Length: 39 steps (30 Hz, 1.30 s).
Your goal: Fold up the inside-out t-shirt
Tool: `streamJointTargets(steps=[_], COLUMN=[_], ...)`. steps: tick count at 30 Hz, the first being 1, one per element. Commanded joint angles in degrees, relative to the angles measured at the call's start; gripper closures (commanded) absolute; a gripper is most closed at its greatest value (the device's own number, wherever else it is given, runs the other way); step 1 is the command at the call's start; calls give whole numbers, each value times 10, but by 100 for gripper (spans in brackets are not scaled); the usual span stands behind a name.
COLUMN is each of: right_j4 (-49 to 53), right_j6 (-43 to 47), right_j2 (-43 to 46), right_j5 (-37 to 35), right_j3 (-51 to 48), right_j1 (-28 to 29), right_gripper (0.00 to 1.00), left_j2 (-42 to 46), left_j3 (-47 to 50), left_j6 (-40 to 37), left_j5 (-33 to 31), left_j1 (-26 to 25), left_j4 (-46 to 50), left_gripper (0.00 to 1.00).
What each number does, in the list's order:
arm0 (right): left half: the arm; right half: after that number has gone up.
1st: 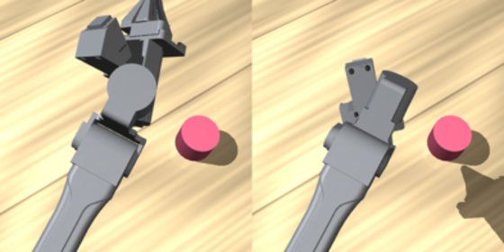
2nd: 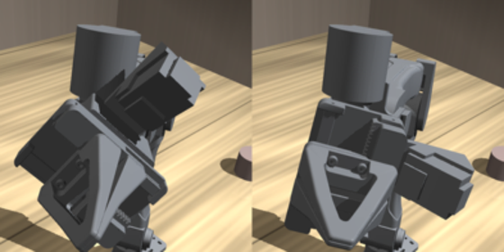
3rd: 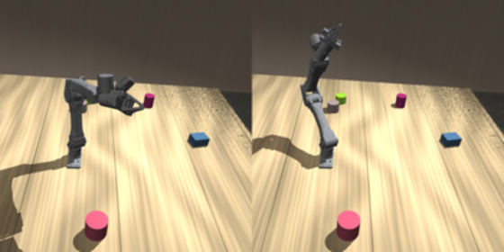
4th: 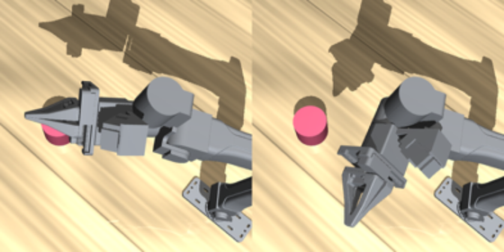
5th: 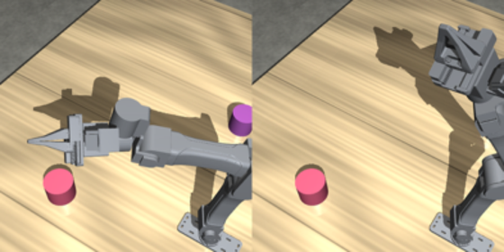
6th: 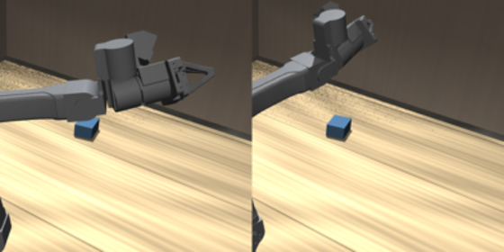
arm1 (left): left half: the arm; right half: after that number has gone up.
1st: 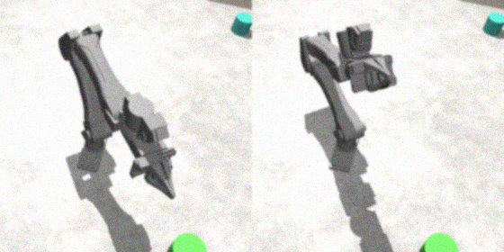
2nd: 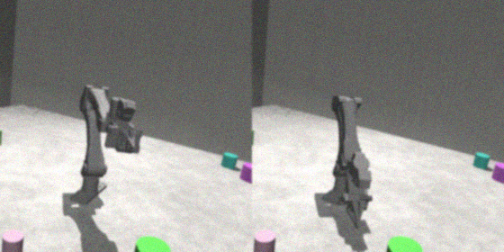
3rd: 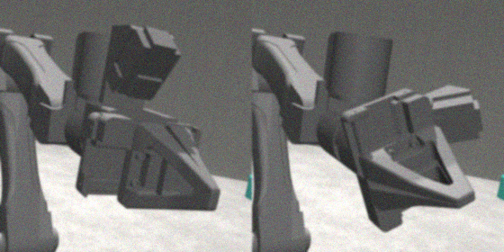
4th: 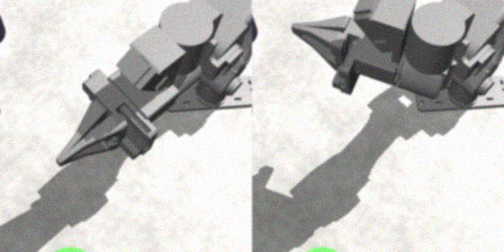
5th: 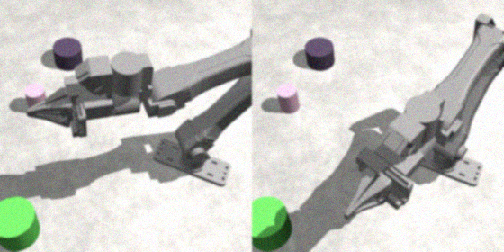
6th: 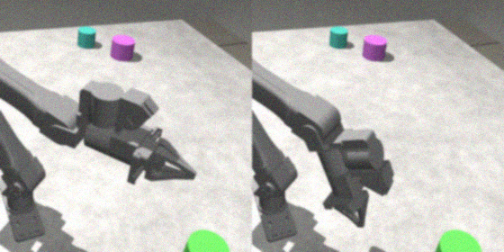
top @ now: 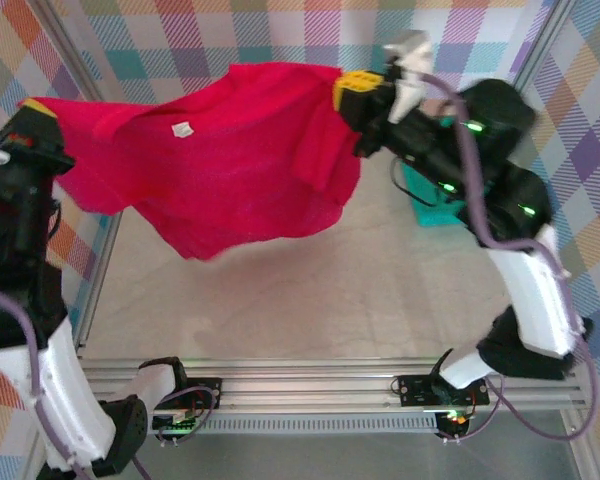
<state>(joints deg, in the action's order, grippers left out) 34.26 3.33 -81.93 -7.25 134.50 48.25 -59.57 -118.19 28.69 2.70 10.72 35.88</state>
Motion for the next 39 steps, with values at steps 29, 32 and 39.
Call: streamJointTargets(steps=[29,32,39], right_j4=[-168,-144,-123], right_j6=[-102,-113,-133], right_j2=[-337,-413,-503], right_j5=[-31,-22,4], right_j3=[-284,-218,-130], right_j1=[-257,-270,-277], right_gripper=[100,100,100], left_j2=[-557,-638,-704], left_j3=[144,75,41], left_j6=[-14,-14,-9], left_j5=[-29,-29,-24], left_j1=[-123,-126,-134], left_j4=[-194,-174,-188], left_gripper=[100,100,100])
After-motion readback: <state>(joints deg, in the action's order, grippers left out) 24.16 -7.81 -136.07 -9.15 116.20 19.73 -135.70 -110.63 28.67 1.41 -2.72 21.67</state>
